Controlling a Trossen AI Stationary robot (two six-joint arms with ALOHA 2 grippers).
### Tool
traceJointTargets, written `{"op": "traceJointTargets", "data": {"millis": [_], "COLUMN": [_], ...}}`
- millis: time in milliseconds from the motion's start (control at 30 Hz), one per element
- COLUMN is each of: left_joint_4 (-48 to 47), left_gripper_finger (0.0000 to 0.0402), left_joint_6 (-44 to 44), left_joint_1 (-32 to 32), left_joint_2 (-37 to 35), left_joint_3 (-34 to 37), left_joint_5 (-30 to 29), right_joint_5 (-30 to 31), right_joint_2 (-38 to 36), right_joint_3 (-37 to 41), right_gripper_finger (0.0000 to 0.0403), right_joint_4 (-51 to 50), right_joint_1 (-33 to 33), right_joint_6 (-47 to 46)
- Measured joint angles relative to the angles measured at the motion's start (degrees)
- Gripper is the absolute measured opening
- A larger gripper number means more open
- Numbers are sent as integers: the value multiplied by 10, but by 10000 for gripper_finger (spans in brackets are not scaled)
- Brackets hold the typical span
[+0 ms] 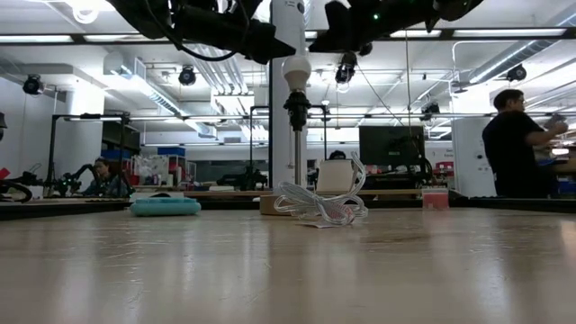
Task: Screw lightbulb
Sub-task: Insert the light bulb into the desk lamp
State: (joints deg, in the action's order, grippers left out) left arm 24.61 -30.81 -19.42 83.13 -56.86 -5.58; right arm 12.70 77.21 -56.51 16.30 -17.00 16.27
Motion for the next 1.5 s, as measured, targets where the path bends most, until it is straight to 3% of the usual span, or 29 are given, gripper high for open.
{"op": "traceJointTargets", "data": {"millis": [200, 800, 1067, 1267, 1500], "left_joint_4": [-2, -5, -11, -13, -16], "left_gripper_finger": [0, 0, 0, 0, 0], "left_joint_6": [0, 4, 2, 2, 2], "left_joint_1": [4, 7, 7, 7, 6], "left_joint_2": [0, 0, -2, -5, -6], "left_joint_3": [0, 1, 1, 1, 1], "left_joint_5": [29, 27, 21, 20, 16], "right_joint_5": [8, -53, 11, -20, -15], "right_joint_2": [7, 8, 8, 32, 39], "right_joint_3": [0, 0, -1, -1, -1], "right_gripper_finger": [0, 0, 0, 0, 0], "right_joint_4": [-6, -19, -36, -39, -27], "right_joint_1": [-22, -19, -11, -26, -15], "right_joint_6": [1, -46, -28, -42, -42]}}
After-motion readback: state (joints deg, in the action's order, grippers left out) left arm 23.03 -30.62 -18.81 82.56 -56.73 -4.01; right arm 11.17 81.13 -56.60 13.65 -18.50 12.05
